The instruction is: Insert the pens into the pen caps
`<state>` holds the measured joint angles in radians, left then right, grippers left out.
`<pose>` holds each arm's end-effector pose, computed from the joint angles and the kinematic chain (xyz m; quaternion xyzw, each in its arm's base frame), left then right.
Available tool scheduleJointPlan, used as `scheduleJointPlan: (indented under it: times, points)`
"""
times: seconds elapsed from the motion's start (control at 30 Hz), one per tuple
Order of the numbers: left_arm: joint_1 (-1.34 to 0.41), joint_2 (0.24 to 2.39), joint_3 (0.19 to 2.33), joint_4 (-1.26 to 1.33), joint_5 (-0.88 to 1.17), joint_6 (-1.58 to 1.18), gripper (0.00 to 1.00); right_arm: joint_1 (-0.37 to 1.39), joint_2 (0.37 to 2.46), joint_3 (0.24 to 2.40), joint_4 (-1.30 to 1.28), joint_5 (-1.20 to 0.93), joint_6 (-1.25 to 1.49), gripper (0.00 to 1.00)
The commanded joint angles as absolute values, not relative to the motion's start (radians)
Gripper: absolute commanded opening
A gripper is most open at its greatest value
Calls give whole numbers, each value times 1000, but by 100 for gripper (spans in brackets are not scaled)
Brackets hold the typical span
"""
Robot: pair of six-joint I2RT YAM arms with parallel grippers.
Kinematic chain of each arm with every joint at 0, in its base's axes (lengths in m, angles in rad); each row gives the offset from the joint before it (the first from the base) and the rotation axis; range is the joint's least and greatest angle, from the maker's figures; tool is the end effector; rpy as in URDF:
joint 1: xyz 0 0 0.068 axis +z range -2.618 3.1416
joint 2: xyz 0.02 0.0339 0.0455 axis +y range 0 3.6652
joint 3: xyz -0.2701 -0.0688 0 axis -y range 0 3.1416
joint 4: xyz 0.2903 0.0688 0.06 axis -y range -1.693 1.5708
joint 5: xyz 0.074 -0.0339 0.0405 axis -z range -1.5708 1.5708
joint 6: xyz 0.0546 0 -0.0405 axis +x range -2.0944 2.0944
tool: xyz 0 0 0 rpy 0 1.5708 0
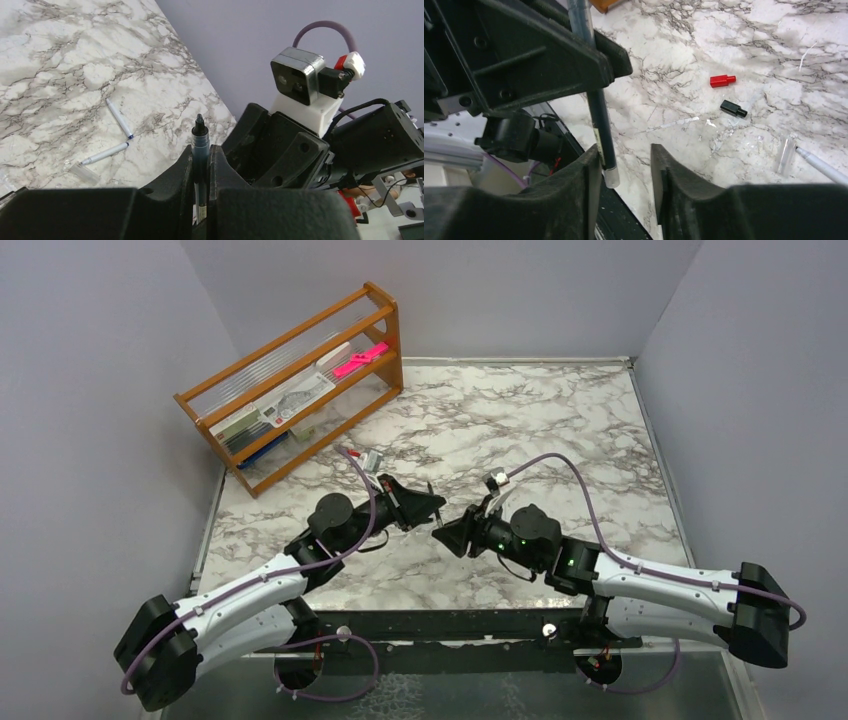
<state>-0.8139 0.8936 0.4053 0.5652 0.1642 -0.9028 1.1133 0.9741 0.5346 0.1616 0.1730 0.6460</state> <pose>0.1739 -0.1971 0.2506 0.0300 0.6791 -0.5898 0.4359 0.1318 0.2465 0.2326 -0.1335 0.7857 0.4184 0.4357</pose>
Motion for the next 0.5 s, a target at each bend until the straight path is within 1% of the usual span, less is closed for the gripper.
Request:
scheduleJointPlan:
  times: [0.0,0.1,0.13,0.17,0.2,0.23,0.27,0.3,0.33,0.37,0.47]
  points:
    - [-817,909,467,592,148,-891,0,1113,955,517,200,143,658,33]
    - [-818,938,481,592,168,-896,0,1113,946,518,205,139,652,8]
    - [-817,946,482,592,171,-899,0,1112,943,520,210,136,647,3]
    - [-818,951,480,592,172,-903,1,1113,940,519,217,134,644,1]
    - [-817,956,475,593,170,-909,10,1112,937,519,228,131,641,1]
    - [-818,957,467,596,167,-914,23,1113,936,518,241,128,640,1]
    - [-820,956,459,602,160,-919,38,1114,936,515,257,126,644,1]
    - [-823,951,449,610,150,-922,51,1114,936,508,281,123,650,1]
    - [-825,944,438,618,140,-927,59,1113,936,504,316,121,657,1]
    - [-827,937,431,623,131,-928,64,1114,939,498,338,121,667,1]
    - [-828,915,419,629,119,-925,64,1113,953,495,387,124,687,1]
